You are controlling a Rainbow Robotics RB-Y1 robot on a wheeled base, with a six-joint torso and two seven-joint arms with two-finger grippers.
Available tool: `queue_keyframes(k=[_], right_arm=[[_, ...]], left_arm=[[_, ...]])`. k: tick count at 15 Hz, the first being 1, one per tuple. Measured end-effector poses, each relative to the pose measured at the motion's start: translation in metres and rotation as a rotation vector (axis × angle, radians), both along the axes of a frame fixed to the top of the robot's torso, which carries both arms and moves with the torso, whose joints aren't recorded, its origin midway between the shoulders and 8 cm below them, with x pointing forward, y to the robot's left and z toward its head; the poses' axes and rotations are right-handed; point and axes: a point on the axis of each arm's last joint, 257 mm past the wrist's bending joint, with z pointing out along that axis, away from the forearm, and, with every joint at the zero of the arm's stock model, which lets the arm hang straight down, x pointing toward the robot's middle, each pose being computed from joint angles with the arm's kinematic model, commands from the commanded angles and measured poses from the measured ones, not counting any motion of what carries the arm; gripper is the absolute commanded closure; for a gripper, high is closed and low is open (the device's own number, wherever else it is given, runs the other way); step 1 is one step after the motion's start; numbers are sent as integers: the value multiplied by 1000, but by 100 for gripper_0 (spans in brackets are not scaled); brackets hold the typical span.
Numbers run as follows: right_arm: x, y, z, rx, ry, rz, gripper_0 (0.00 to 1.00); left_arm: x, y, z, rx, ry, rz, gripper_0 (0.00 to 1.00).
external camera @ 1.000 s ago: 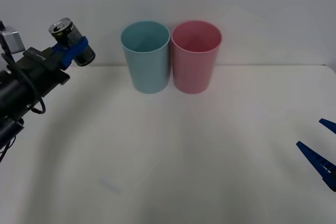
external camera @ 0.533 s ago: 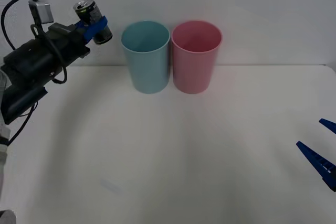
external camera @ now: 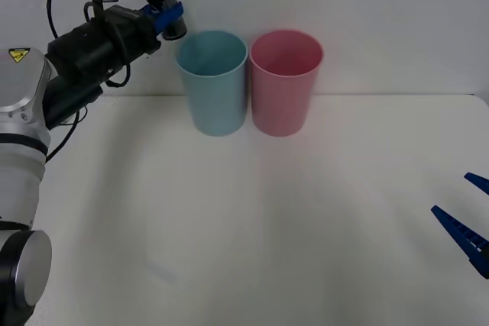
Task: Grasp the object on the table and drop it into the matching bin: aluminum can to the light blue bin, PET bottle to the pink bin.
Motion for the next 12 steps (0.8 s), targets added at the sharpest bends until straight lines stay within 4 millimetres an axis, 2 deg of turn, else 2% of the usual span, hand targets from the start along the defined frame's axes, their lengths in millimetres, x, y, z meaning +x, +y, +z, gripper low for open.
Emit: queue_keyframes(k=[6,12], right_arm=[[0,0,0,0,0,0,0],[0,0,0,0,0,0,0]], left_arm=[[23,-43,10,28,-5,24,97],[29,-56,8,44,-8,51,94]])
